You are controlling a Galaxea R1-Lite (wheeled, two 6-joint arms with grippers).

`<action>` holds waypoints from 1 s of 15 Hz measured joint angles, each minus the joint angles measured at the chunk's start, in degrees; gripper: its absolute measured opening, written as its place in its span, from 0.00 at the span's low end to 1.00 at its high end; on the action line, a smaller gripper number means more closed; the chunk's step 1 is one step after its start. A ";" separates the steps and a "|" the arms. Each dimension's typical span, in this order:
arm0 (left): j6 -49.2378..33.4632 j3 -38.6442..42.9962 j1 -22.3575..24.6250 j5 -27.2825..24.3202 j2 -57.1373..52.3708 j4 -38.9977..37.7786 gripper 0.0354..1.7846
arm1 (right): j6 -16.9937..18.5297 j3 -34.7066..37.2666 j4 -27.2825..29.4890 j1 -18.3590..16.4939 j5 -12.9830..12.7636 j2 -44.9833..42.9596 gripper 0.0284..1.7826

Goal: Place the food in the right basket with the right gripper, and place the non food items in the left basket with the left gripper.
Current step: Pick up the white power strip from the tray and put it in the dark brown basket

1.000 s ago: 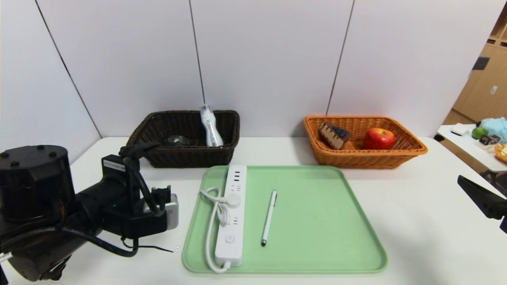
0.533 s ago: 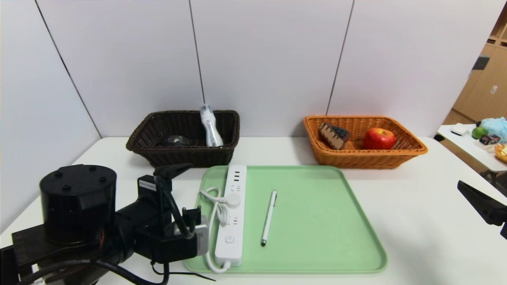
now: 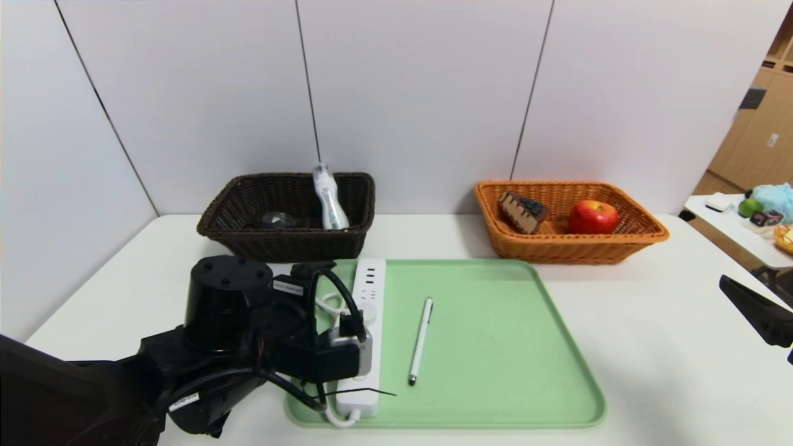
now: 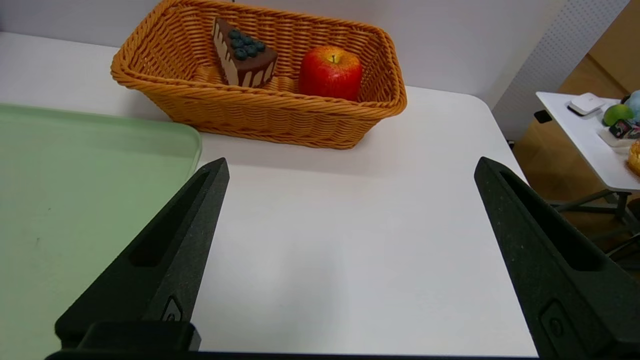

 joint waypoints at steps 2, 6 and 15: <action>0.02 -0.11 0.00 -0.02 1.46 -0.02 0.94 | 0.12 -0.40 0.00 0.02 0.98 -0.22 0.95; 0.00 0.46 0.83 0.16 3.07 -0.55 0.94 | 0.15 -0.72 0.12 0.02 1.30 -0.40 0.95; -0.48 -4.79 2.16 1.29 8.61 -1.40 0.94 | 0.22 -0.50 0.32 0.00 1.34 -0.60 0.95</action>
